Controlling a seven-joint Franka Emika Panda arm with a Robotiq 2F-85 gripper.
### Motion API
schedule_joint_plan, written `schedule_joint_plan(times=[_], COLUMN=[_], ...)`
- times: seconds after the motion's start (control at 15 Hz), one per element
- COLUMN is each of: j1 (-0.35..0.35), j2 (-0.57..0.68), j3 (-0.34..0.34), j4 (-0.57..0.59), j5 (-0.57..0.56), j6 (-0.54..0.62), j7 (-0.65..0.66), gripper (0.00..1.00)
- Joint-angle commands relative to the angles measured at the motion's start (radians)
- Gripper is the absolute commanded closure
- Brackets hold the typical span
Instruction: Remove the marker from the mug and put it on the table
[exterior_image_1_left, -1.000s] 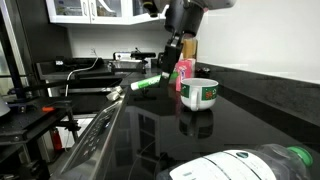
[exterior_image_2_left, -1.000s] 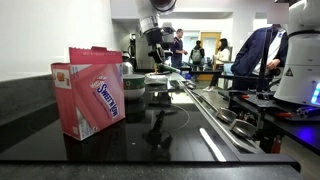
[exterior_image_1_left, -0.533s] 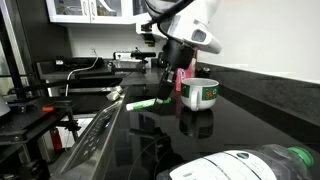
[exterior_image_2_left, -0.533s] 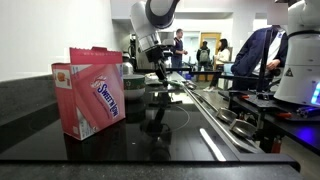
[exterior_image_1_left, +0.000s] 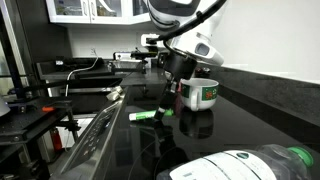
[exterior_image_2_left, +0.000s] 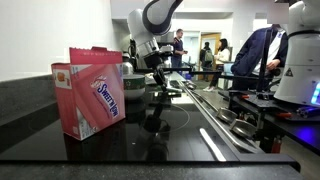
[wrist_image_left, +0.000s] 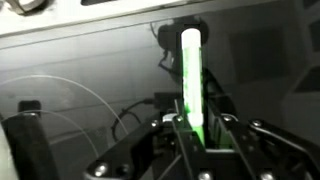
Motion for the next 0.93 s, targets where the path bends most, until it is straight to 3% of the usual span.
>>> schedule_joint_plan(times=[0.0,0.33,0.4,0.87], j1=[0.002,-0.005,-0.003,0.025], j2=[0.0,-0.059,-0.077,-0.283], j3=[0.0,-0.001,-0.003,-0.007], j4=[0.025,-0.023,-0.035,-0.181], j5=[-0.016,-0.023,-0.033,-0.144], j6=[-0.035,0.042,0.059,0.225], j7=[-0.002,-0.023,-0.024,-0.041], gripper=[0.41,0.03,0.0,0.0])
